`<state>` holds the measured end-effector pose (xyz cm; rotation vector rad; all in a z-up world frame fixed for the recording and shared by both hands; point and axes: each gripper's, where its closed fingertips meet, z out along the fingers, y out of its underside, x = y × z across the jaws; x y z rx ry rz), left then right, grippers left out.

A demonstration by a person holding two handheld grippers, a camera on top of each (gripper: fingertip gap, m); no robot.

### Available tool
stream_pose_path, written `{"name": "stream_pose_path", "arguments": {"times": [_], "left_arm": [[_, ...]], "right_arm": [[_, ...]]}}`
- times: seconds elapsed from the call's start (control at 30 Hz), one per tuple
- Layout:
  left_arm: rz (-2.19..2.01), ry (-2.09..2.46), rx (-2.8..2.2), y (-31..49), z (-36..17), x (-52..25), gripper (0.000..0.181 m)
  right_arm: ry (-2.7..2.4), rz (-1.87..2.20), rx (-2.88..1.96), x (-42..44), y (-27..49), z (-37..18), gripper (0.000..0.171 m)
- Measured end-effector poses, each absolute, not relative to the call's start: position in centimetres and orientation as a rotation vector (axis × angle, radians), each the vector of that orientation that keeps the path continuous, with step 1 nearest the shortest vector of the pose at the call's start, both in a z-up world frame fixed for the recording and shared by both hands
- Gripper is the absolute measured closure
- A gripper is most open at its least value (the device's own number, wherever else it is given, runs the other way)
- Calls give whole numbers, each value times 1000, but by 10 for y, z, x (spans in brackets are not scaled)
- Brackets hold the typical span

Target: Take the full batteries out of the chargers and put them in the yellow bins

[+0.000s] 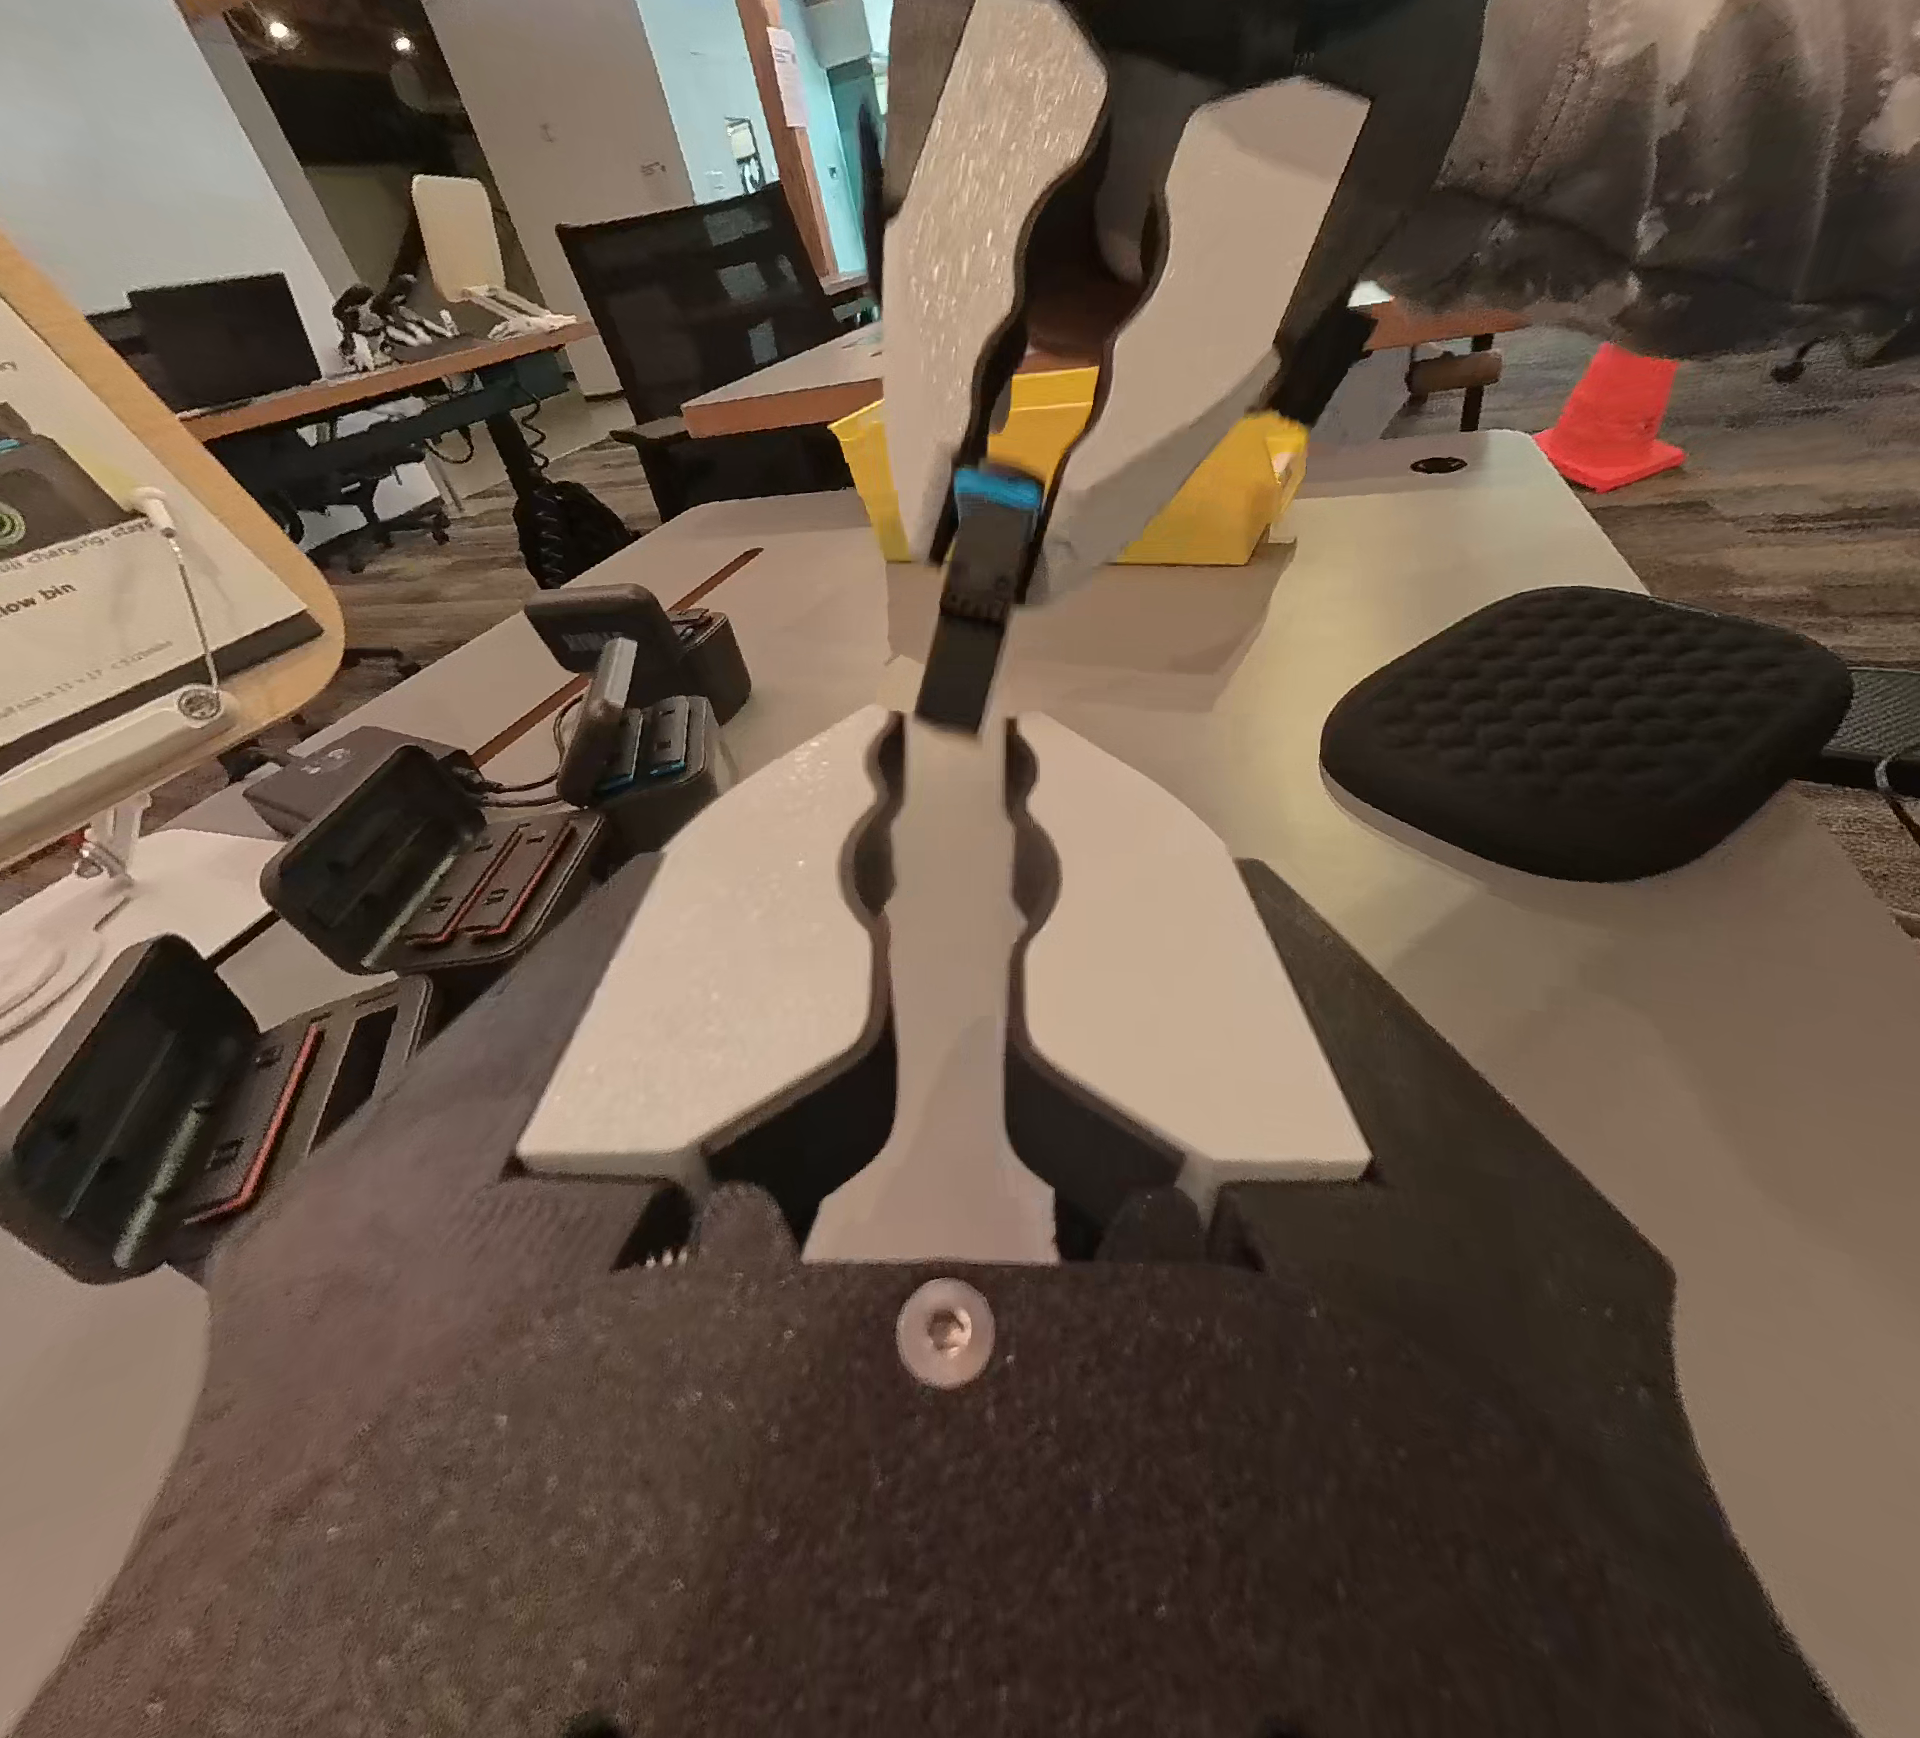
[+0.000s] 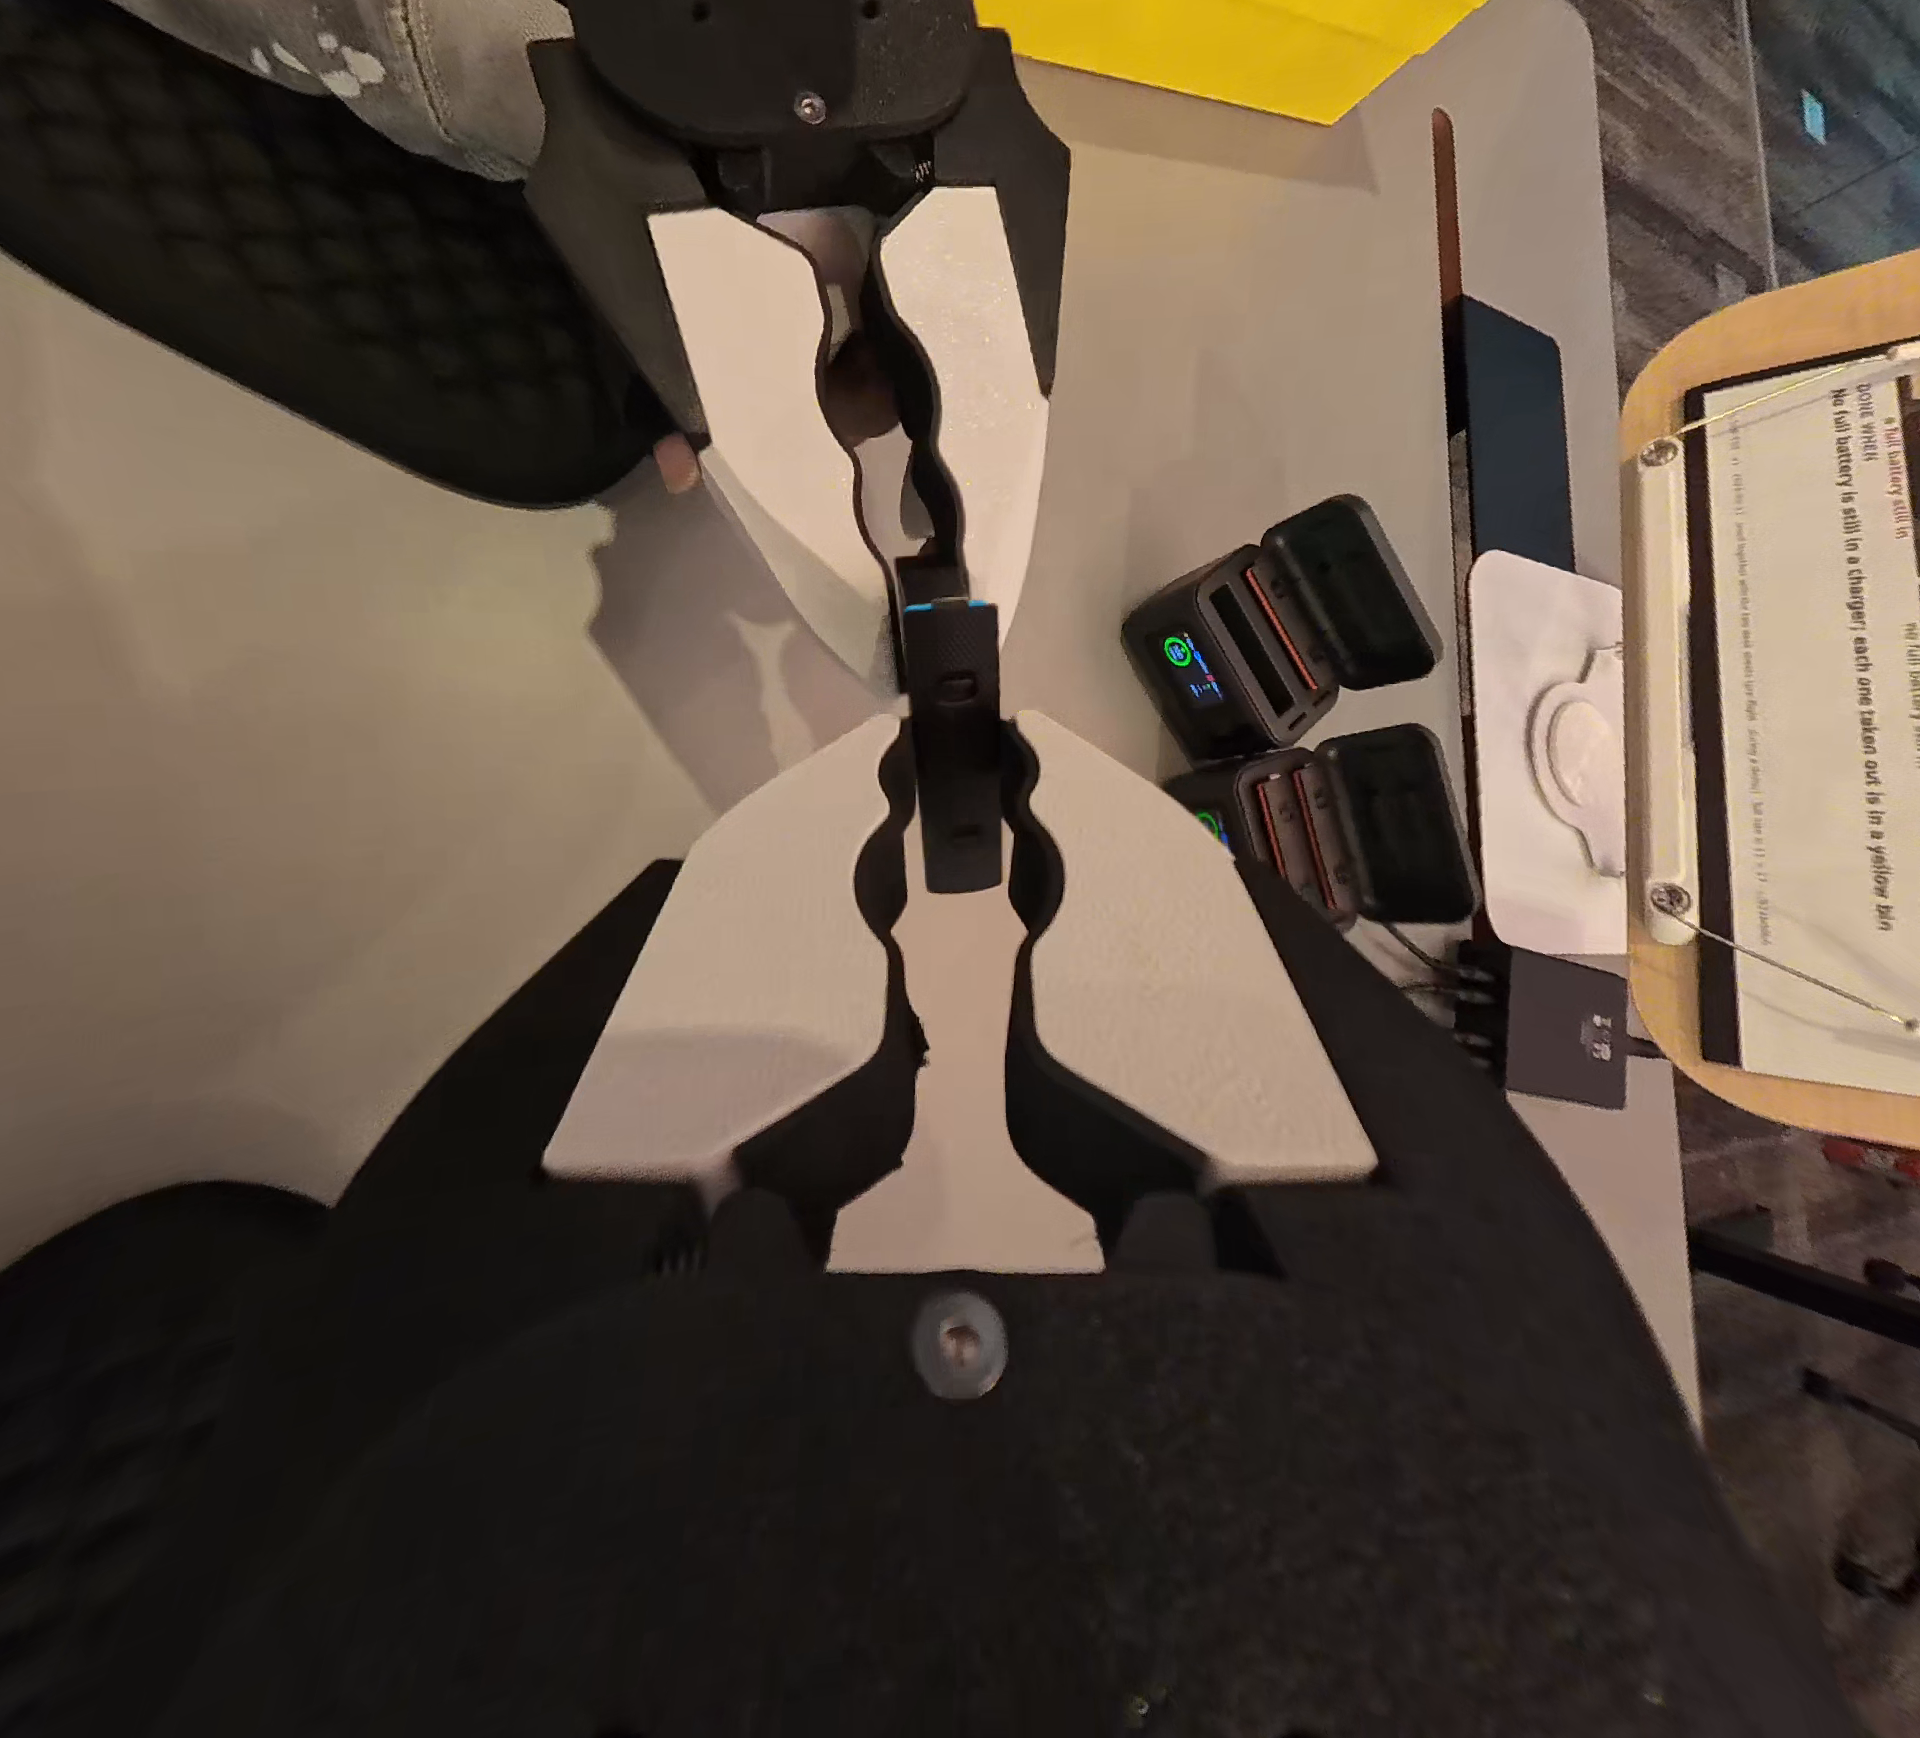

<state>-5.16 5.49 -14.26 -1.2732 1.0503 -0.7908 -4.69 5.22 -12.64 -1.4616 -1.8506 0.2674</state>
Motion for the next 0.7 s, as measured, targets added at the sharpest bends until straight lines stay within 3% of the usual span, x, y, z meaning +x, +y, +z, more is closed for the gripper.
{"name": "stream_pose_path", "arguments": {"times": [0.1, 0.4, 0.53, 0.7], "left_arm": [[-752, 1024, -1334, 65, -151, -56, 149], [-669, 992, -1423, 83, -169, -63, 152], [-650, 997, -1442, 86, -175, -63, 153], [-621, 991, -1466, 91, -182, -65, 155]], "right_arm": [[-1839, 194, -1483, -22, 65, -105, 157], [-1677, -348, -1778, 167, 135, -19, 157], [-1677, -473, -1978, 256, 136, -30, 157], [-1810, -482, -2200, 328, 104, -93, 157]]}}
